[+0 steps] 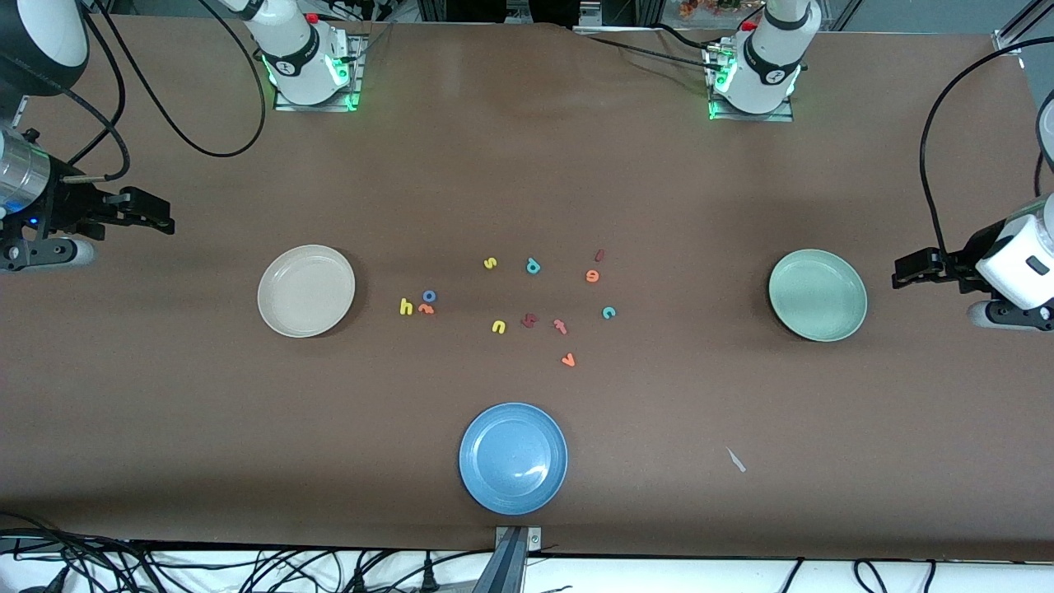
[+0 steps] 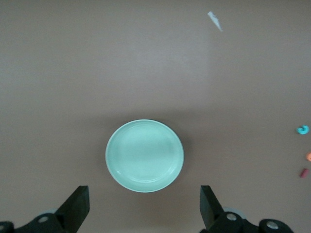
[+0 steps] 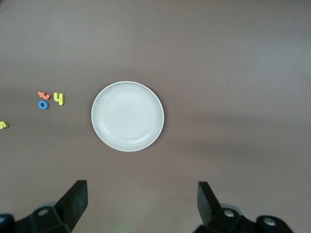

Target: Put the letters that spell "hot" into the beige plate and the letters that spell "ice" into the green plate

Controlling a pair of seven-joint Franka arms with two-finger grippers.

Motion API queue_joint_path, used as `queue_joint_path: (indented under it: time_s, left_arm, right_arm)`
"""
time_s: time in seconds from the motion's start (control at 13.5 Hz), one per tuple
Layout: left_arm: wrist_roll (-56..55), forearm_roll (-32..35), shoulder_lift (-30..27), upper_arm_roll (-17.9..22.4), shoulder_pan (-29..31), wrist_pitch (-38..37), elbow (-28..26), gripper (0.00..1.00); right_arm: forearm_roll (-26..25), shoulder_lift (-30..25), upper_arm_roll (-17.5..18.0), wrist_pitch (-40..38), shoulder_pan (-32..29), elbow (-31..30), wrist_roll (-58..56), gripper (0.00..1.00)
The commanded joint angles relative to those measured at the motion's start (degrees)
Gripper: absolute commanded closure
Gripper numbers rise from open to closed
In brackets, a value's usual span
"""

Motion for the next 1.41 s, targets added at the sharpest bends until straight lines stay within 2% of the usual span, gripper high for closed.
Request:
queue_joint_path:
  time_s: [0.0, 1.33]
  left_arm:
    - [1.92, -1.45, -0.87, 0.18, 0.55, -0.47, -0.91, 0.00]
    - [2.00, 0.05, -0.87, -0.08, 0.55, -0.55, -0.73, 0.00]
  right_arm:
    - [-0.27, -0.02, 0.20, -0.71, -0.31, 0.35, 0.50, 0.00]
    - [0.69, -0.02, 0.20, 0.52, -0.05, 0.79, 0.68, 0.00]
